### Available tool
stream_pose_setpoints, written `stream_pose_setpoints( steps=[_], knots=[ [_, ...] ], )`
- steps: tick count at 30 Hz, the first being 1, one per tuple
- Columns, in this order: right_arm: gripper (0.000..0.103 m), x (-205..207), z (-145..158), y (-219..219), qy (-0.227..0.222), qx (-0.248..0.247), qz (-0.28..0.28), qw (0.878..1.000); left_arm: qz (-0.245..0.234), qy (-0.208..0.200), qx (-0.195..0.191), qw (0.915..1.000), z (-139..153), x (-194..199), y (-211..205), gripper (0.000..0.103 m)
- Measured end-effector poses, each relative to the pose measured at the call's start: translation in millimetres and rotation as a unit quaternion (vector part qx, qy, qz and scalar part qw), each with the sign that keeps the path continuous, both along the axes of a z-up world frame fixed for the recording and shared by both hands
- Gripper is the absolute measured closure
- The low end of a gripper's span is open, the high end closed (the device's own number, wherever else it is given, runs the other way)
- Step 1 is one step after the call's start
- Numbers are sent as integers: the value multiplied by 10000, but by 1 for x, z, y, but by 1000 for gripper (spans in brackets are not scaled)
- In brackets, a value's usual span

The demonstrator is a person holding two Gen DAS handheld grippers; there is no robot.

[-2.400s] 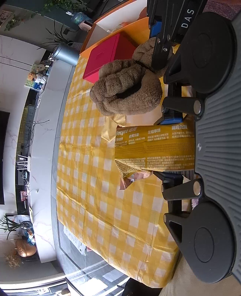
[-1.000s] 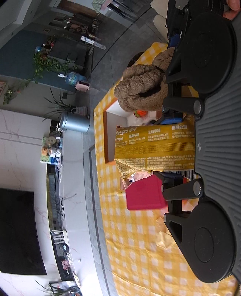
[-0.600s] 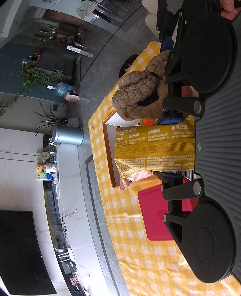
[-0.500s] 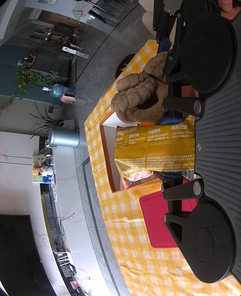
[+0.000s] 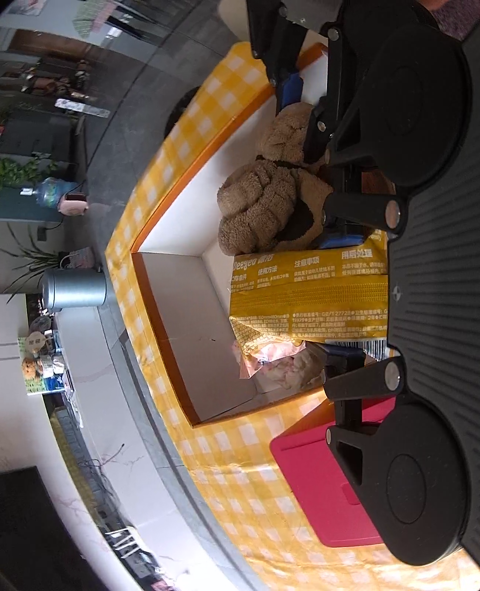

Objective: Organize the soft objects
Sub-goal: 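Carry packet and plush over the orange box and open both tools, then withdraw both tools from the box back over the table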

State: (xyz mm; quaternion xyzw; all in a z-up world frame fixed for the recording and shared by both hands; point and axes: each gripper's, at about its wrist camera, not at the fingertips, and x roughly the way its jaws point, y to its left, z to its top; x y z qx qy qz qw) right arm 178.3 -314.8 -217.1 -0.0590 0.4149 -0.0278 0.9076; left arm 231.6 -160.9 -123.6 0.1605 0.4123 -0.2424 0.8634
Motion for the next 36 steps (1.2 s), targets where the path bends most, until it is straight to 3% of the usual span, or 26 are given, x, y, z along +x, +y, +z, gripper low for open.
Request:
stream_pose_setpoints(
  steps=[7, 15, 21, 26, 29, 36],
  knots=[
    [70, 6, -7, 2, 165, -253, 142, 9994, -243, -169, 508, 9983, -11, 3, -20, 49],
    [68, 7, -11, 0, 281, -265, 169, 9991, -361, -131, 658, 9971, -20, 9, -30, 48],
    [60, 2, -4, 4, 215, -376, 244, 9988, -432, -125, 399, 9982, -12, 4, -22, 37],
    [56, -5, 7, 7, 176, -441, 299, 9984, -481, -351, 409, 9974, 4, -4, -21, 30],
    [41, -11, 15, 10, 83, -506, 296, 9982, -476, -429, 371, 9973, 13, -9, -17, 28],
    [41, -29, 32, 17, -98, -512, 251, 9983, -419, -681, 214, 9966, 39, -30, 0, 28]
  ],
)
